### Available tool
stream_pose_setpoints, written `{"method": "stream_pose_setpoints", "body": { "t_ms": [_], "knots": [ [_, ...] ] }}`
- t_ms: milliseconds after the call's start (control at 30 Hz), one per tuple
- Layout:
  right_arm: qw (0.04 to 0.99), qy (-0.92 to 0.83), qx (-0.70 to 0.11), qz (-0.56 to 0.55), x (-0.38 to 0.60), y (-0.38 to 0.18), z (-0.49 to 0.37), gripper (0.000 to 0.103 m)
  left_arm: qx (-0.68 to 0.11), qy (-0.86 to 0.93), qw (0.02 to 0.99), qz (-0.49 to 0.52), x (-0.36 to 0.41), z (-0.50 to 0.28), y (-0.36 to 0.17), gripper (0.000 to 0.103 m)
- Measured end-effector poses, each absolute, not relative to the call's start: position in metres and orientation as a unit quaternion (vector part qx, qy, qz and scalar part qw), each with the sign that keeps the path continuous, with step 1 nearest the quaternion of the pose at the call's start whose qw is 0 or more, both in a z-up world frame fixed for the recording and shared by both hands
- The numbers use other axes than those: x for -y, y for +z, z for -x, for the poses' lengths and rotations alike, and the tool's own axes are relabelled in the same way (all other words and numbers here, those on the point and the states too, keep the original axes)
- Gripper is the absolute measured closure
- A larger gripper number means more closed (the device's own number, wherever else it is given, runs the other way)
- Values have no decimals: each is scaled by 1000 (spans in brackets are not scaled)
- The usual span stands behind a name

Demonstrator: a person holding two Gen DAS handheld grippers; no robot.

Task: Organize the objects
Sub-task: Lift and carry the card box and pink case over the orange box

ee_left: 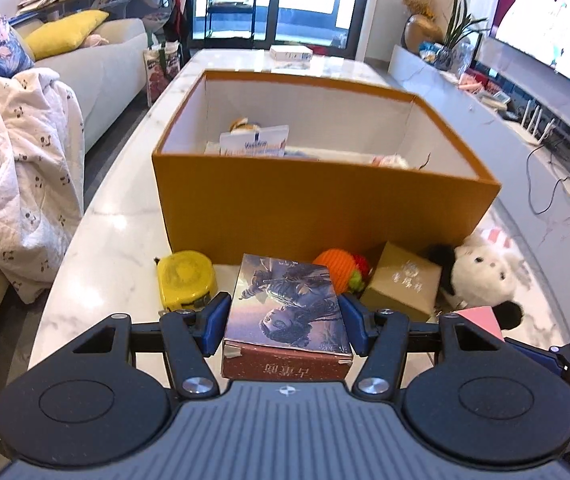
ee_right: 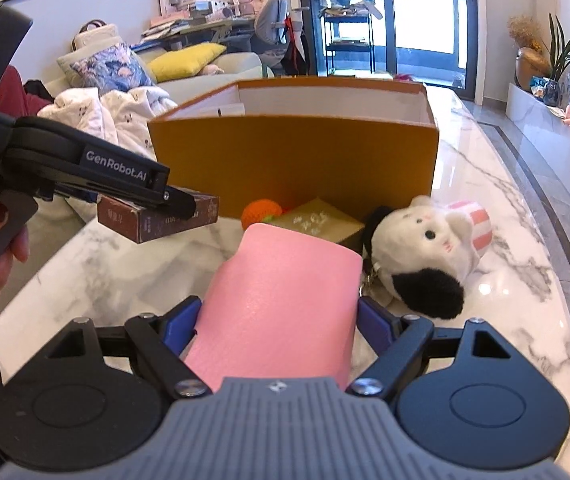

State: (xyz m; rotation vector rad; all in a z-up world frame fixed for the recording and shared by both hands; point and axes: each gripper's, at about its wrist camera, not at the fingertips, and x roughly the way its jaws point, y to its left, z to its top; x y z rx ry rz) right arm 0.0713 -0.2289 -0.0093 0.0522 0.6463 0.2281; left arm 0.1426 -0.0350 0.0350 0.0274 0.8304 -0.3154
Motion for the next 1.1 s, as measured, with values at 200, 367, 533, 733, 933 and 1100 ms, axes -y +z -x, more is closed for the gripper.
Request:
{"method": "stream_pose_setpoints", "body": {
  "t_ms": [200, 367, 533, 733, 933, 1100],
  "knots": [
    [954, 117, -275, -34, 231, 24, -66, 19, -358, -164, 919, 4, 32, -138, 67, 35],
    [967, 108, -227, -39, 240, 68, -93, 19, -318, -155, 935, 6, 44, -170, 95, 35],
    [972, 92, -209, -64, 253, 93, -154, 19, -303, -136, 943, 1, 58, -232, 95, 35],
    [962, 77, -242, -100, 267, 65, -235, 19, -320, -106, 942, 8, 60, -289, 58, 35],
    [953, 66, -279, -97, 260, 32, -273, 19, -334, -99, 938, 3, 65, -306, 31, 35],
    [954, 46, -292, -47, 246, 21, -284, 19, -330, -96, 938, -40, 74, -301, 24, 35]
  ]
}}
